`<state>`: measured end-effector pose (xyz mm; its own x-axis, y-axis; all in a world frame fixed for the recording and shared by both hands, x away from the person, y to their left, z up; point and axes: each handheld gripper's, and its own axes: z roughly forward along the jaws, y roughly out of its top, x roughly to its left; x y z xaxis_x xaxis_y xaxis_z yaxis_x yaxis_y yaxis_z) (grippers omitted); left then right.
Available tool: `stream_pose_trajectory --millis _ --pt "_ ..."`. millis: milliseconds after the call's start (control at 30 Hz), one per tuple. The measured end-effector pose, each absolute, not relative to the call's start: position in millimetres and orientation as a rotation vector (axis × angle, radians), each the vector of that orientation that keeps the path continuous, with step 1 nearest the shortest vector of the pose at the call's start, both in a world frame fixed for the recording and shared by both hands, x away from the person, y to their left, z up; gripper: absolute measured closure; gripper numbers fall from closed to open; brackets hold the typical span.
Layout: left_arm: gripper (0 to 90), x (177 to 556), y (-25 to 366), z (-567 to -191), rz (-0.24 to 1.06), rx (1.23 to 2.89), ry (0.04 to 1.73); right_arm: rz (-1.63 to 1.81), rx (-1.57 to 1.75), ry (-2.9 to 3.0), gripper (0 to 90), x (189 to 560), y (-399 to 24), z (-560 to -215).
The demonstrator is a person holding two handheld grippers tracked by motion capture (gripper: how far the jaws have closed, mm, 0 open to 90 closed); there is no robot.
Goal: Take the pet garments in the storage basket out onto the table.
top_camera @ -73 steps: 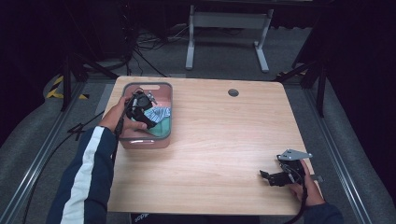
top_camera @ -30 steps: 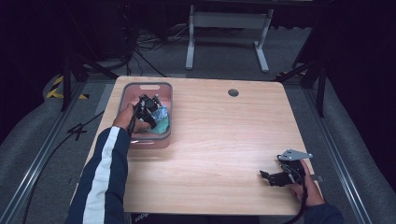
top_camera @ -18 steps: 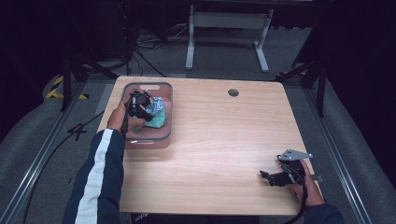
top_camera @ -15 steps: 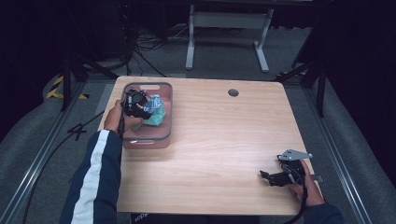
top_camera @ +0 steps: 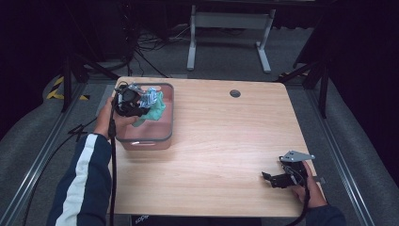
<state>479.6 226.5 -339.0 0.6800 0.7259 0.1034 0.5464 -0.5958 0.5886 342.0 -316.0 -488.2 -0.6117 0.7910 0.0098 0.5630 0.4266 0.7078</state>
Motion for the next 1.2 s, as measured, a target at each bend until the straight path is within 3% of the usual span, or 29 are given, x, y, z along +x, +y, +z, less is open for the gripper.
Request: stream_pose_trajectory --millis 700,1200 --pt "75.1 451.9 182.9 -286.2 0.514 2.289 0.755 0.986 1.164 2.360 0.1 342.0 -316.0 -488.2" --pt "75.0 436.9 136.4 -280.7 0.480 2.310 0.593 0.986 1.165 2.360 0.1 342.0 -316.0 -488.2"
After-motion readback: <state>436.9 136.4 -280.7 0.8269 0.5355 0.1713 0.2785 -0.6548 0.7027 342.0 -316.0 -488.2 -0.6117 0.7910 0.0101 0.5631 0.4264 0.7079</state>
